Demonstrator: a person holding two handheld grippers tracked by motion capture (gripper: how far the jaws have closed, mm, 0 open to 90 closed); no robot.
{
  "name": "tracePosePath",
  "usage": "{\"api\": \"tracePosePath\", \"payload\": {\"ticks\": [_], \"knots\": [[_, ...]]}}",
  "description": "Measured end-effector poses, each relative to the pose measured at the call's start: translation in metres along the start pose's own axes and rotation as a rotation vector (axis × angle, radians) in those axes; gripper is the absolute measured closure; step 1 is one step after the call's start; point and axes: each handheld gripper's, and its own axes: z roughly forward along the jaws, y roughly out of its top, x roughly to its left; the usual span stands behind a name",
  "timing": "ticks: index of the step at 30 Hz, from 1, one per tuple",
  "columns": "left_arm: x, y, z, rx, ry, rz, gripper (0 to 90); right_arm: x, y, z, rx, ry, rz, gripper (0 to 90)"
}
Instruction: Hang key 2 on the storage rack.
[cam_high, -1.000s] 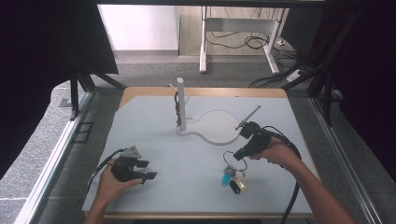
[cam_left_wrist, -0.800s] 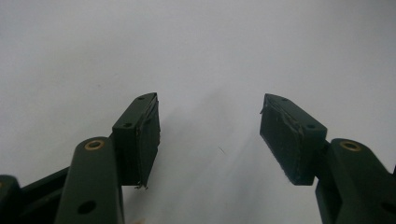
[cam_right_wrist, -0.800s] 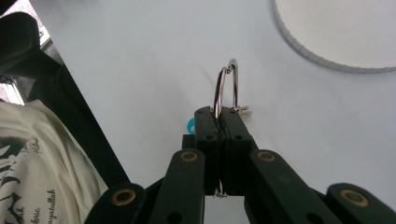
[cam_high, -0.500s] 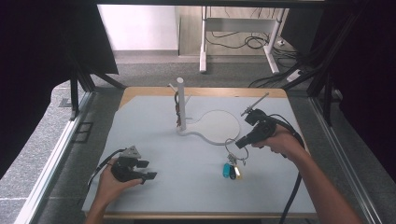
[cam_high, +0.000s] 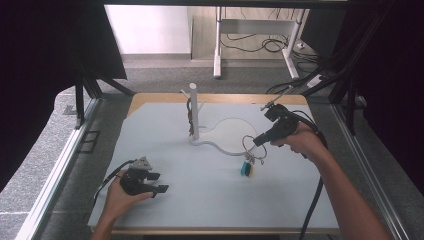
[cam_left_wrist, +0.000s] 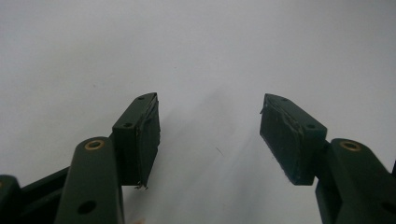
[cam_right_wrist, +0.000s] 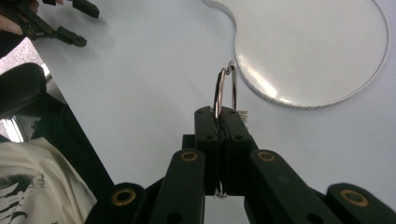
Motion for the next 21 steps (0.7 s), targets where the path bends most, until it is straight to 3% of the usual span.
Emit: {"api": "tracePosePath", "payload": {"ticks": [21], "knots": [[0.000, 0.000, -0.003, -0.017, -0.004, -0.003, 38.2, -0.011, 0.029, -0.009, -0.009, -0.009, 0.040, 87.5]]}}
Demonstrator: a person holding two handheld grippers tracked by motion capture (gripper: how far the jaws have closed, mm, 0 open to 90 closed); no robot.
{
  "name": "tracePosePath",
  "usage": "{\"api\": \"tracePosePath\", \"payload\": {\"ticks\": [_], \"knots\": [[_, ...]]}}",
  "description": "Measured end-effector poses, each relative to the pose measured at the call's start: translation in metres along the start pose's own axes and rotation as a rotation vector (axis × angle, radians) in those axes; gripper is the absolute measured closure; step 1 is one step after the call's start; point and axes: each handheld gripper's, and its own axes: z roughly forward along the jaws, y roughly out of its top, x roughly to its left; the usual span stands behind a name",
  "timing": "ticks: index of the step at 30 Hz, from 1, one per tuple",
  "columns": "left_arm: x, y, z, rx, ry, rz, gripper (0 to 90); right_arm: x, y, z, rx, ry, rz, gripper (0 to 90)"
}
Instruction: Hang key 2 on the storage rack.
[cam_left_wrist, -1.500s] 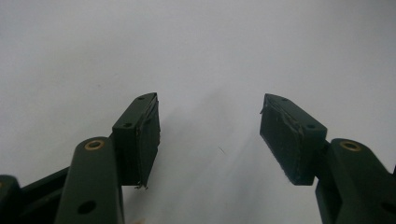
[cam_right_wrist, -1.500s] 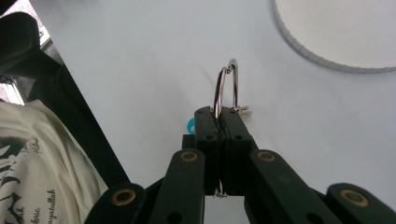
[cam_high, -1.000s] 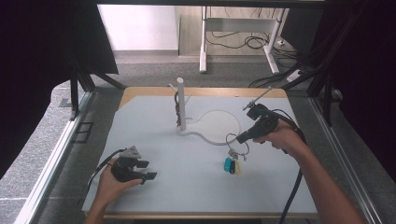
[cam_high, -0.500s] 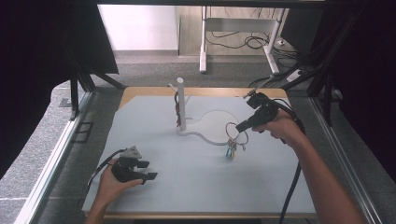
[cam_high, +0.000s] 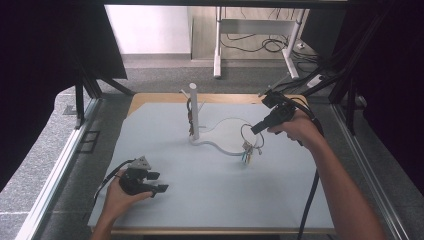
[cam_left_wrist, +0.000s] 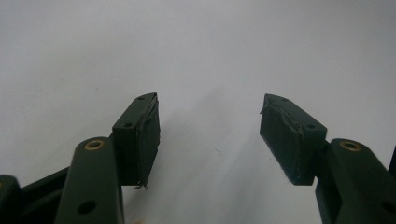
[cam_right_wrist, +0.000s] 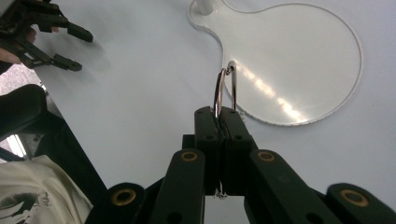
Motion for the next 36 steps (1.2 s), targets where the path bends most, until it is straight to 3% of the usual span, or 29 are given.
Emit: {"api": "tracePosePath", "payload": {"ticks": [16, 36], "knots": [[0.000, 0.000, 0.000, 0.003, -0.007, -0.002, 38.2, -0.003, 0.012, -0.010, -0.026, 0.009, 0.016, 87.6], [-0.001, 0.000, 0.000, -0.005, -0.014, -0.002, 38.2, -0.011, 0.036, -0.013, -0.012, -0.009, 0.044, 87.6]]}}
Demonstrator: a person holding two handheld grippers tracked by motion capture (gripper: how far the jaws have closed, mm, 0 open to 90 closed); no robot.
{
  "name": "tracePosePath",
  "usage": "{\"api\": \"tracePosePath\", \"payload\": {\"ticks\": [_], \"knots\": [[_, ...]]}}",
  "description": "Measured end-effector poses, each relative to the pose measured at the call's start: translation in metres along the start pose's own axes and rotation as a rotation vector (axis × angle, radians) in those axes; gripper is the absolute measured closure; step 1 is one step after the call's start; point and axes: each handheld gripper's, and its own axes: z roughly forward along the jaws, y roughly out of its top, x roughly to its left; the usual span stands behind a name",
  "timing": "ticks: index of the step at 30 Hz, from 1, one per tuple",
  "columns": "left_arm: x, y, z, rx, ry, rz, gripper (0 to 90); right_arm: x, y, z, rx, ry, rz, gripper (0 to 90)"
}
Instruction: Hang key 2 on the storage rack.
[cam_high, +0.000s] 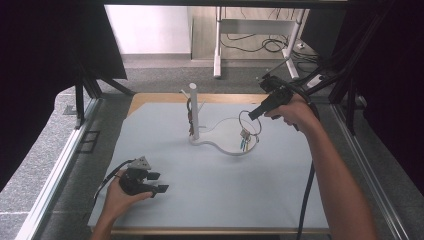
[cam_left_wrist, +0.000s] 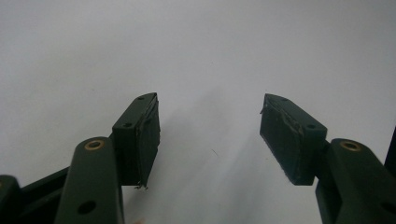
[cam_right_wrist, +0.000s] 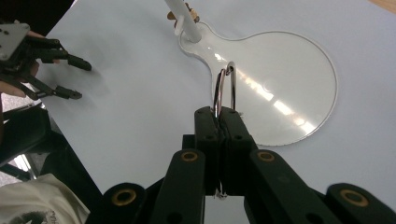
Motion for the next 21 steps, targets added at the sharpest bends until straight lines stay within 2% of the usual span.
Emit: {"api": "tracePosePath", "payload": {"ticks": [16, 21], "knots": [[0.000, 0.000, 0.000, -0.001, -0.002, 0.001, 38.2, 0.000, 0.017, -0.002, -0.022, 0.005, 0.002, 87.6], [0.000, 0.000, 0.001, 0.005, -0.003, 0.005, 38.2, 0.000, 0.022, 0.000, -0.009, -0.005, -0.002, 87.6]]}}
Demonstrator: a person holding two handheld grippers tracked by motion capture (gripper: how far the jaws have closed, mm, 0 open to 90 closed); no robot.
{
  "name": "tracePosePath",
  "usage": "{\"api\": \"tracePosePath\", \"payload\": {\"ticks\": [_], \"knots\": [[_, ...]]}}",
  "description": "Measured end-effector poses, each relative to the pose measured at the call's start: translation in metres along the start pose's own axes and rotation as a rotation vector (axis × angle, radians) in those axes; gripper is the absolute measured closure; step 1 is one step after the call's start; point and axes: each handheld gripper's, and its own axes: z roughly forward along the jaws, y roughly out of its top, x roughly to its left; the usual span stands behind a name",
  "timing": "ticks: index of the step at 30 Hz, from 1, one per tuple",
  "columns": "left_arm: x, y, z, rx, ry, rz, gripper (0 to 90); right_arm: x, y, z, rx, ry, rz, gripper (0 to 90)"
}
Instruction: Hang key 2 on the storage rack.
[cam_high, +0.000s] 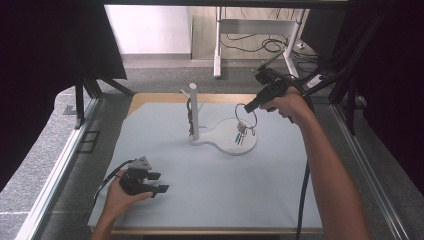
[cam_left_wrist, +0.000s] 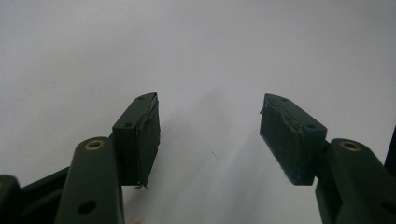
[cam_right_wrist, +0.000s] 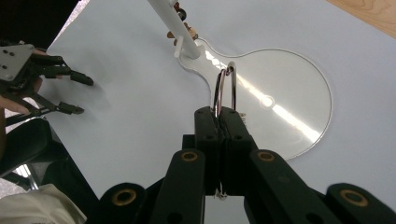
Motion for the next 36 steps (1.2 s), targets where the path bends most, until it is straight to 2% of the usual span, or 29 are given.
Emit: {"api": "tracePosePath", "payload": {"ticks": [6, 21, 36], "knots": [[0.000, 0.000, -0.001, -0.004, -0.002, -0.001, 38.2, -0.001, 0.008, 0.004, 0.012, -0.007, 0.006, 87.6], [0.000, 0.000, 0.000, -0.005, -0.004, -0.002, 38.2, -0.001, 0.025, 0.012, -0.002, -0.012, 0.004, 87.6], [0.000, 0.000, -0.003, -0.027, 0.000, -0.002, 38.2, -0.007, 0.033, 0.015, -0.040, 0.021, 0.015, 87.6]]}}
